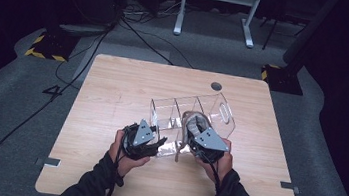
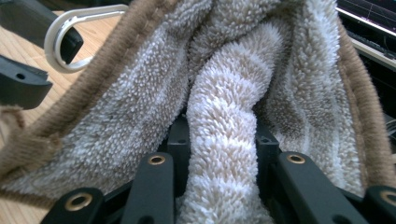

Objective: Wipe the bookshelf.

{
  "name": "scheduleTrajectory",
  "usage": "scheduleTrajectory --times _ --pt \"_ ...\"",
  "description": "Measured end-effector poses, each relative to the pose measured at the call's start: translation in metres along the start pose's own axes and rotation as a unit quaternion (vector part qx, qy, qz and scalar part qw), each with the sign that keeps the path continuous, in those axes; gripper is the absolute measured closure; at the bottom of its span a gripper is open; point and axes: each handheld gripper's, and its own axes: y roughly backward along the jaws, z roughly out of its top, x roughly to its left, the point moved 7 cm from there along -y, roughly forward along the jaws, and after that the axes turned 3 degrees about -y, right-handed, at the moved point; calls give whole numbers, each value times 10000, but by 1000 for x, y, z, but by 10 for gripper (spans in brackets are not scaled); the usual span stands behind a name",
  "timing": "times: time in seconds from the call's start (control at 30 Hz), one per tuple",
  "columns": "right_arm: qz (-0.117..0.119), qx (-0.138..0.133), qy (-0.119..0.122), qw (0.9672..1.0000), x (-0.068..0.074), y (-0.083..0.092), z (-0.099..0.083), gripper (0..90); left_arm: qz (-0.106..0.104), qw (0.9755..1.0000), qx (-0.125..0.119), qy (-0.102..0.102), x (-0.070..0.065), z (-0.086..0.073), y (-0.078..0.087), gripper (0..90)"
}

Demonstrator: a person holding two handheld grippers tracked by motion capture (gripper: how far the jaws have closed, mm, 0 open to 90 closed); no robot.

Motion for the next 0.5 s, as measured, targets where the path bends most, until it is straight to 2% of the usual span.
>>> scheduleTrajectory --times 0.13,0.2,0.4,0.5 --pt "31 96 -4 9999 5 -5 -8 693 -28 10000 -9 -4 -1 -1 1 511" --pt "38 267 121 9996 9 -12 -19 694 -37 10000 -7 -52 -1 -1 2 510" --pt "233 801 104 9965 21 -32 -52 701 -68 10000 -15 -36 -1 -2 2 509" --pt "292 940 124 9951 23 -35 -56 704 -80 10000 -11 -46 -1 -2 3 508"
